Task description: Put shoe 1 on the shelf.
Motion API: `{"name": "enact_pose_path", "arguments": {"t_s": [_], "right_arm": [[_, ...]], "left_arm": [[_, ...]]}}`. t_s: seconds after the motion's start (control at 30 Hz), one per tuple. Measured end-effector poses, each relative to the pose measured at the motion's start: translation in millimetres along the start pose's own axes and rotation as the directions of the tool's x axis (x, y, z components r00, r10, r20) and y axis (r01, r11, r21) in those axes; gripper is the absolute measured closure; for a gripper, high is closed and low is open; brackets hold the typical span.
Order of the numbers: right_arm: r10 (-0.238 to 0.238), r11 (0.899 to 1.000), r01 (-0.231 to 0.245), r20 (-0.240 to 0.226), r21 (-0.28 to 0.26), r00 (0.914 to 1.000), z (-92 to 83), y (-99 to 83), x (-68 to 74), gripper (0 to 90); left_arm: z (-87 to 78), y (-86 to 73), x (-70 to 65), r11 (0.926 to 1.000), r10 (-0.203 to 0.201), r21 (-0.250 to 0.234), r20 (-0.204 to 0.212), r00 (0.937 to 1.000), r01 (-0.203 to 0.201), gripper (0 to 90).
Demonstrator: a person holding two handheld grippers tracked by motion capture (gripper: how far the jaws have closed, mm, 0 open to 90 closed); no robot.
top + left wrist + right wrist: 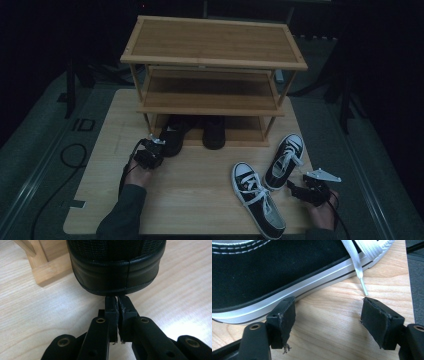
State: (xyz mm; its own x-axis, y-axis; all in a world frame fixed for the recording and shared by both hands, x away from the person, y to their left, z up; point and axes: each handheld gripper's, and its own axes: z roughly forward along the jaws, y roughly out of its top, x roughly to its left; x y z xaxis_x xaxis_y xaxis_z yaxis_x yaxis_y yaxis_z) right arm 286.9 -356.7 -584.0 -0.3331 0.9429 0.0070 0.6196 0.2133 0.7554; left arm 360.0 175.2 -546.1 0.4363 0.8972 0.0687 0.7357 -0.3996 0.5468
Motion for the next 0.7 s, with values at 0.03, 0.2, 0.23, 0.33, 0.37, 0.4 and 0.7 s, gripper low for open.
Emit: {"name": "enact_pose_path", "arguments": {"t_s": [0.03,0.2,0.23,0.33,0.37,0.4,0.7], "right_arm": [[0.000,1.000,0.000,0.000,0.000,1.0000,0.0,0.0,0.0,27.4],[0.000,1.000,0.000,0.000,0.000,1.0000,0.0,0.0,0.0,27.4],[0.001,1.000,-0.001,0.000,0.000,1.0000,0.0,0.0,0.0,27.4],[0.000,1.000,0.000,0.000,0.000,1.0000,0.0,0.0,0.0,27.4],[0.000,1.000,0.000,0.000,0.000,1.0000,0.0,0.0,0.0,27.4],[0.001,1.000,-0.001,0.000,0.000,1.0000,0.0,0.0,0.0,27.4],[0.001,1.000,-0.001,-0.001,0.000,1.0000,0.1,0.1,-0.1,27.3]], "left_arm": [[2.1,3.4,-0.6,1.0000,0.001,0.005,-0.001,1.0000,-0.001,86.9],[6.8,13.4,-14.0,0.9991,0.042,0.003,0.015,0.9990,-0.042,86.9],[8.1,16.0,-17.1,0.9987,0.051,0.004,0.017,0.9986,-0.051,86.9],[14.5,23.1,-25.4,0.9971,0.075,0.009,0.020,0.9970,-0.075,86.9],[16.1,25.0,-27.6,0.9970,0.077,0.005,0.023,0.9968,-0.077,87.5],[17.4,26.9,-29.9,0.9971,0.076,0.004,0.026,0.9968,-0.076,87.5],[24.6,39.6,-44.2,0.9921,0.122,0.023,0.030,0.9920,-0.123,87.4]]}}
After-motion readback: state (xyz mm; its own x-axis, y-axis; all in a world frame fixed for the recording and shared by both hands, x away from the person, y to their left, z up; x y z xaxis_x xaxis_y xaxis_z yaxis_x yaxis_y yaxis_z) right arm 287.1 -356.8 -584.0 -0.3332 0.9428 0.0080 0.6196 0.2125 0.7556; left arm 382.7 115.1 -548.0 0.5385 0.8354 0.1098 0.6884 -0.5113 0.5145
